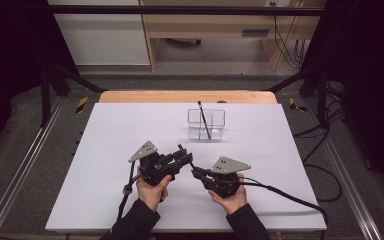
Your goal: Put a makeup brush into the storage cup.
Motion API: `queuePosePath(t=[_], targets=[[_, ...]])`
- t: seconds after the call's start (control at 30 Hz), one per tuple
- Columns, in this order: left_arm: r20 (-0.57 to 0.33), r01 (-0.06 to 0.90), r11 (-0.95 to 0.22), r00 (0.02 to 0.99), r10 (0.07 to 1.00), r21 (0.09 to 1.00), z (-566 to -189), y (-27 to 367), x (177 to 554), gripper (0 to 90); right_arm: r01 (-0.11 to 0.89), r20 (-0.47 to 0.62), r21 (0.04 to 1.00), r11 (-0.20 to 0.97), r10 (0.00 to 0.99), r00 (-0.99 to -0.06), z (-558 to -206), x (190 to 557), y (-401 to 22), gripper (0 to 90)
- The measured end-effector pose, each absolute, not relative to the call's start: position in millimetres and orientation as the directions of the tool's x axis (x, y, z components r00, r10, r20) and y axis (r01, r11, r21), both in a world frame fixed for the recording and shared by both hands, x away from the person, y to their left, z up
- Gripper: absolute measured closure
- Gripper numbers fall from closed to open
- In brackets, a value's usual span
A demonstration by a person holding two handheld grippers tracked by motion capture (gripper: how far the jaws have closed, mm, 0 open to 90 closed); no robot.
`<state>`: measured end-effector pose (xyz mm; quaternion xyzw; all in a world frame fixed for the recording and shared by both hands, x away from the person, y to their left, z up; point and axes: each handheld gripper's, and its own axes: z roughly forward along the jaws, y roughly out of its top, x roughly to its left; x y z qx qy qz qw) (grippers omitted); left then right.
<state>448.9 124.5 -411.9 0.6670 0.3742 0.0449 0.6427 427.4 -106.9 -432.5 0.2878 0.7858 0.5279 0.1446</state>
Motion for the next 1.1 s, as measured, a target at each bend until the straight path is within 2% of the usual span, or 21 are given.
queuePosePath(t=[0.37, 0.97, 1.03, 1.1], targets=[[-0.418, 0.423, 0.133, 0.704, 0.575, 0.896, -411.0, 127.4, 446.4, 77.2, 0.311, 0.097, 0.914, 0.261, 0.603, -0.792, -432.6, 427.1, -106.1, 84.3], [-0.426, 0.423, 0.139, 0.727, 0.539, 0.896, -409.2, 126.4, 441.6, 83.1, 0.307, 0.087, 0.913, 0.269, 0.605, -0.791, -434.7, 427.3, -104.3, 82.3], [-0.416, 0.416, 0.130, 0.731, 0.540, 0.900, -408.5, 125.8, 440.6, 83.4, 0.308, 0.088, 0.912, 0.270, 0.605, -0.792, -434.6, 427.4, -104.2, 80.7], [-0.403, 0.410, 0.115, 0.736, 0.543, 0.905, -407.7, 125.5, 440.1, 83.5, 0.310, 0.090, 0.912, 0.267, 0.608, -0.789, -434.2, 427.5, -104.3, 74.9]])
